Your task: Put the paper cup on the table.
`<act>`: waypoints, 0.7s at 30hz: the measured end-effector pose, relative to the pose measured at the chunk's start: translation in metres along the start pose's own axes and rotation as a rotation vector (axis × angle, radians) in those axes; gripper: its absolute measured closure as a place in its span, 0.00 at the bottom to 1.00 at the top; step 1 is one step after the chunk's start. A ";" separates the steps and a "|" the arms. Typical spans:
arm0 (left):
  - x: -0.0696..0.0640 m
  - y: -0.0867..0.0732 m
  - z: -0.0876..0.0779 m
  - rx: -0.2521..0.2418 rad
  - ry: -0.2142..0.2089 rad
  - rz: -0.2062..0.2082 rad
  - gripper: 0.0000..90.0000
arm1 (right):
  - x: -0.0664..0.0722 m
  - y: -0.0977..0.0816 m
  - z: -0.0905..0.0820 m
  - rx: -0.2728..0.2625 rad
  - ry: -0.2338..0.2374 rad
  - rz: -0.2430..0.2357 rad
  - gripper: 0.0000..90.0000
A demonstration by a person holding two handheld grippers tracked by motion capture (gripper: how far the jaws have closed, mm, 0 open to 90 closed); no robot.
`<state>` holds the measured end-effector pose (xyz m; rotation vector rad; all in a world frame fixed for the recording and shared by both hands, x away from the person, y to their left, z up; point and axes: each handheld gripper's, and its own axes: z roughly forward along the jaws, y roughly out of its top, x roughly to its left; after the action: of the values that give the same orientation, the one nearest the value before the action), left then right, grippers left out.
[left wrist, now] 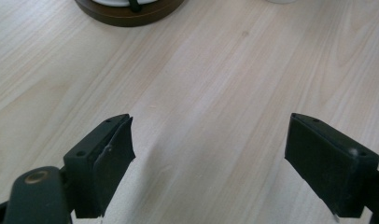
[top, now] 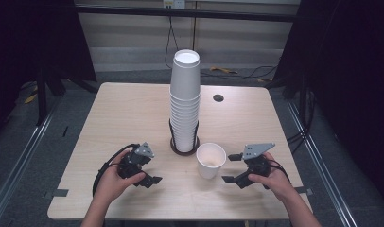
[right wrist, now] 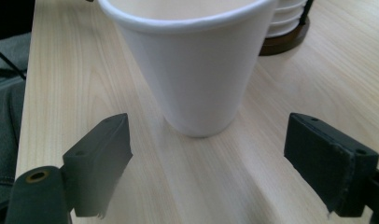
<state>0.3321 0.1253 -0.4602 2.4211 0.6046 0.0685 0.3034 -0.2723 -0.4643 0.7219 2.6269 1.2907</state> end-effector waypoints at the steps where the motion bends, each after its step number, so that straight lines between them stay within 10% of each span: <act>1: 0.001 -0.001 0.000 -0.005 0.000 -0.002 0.17 | 0.000 -0.001 -0.002 -0.005 -0.004 0.009 0.16; 21: 0.015 -0.021 -0.001 -0.032 0.046 -0.038 0.17 | -0.007 -0.033 -0.027 -0.003 -0.118 0.091 0.16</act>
<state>0.3364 0.1467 -0.4731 2.3821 0.6658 0.1175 0.2891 -0.3119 -0.4739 0.8984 2.5252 1.2339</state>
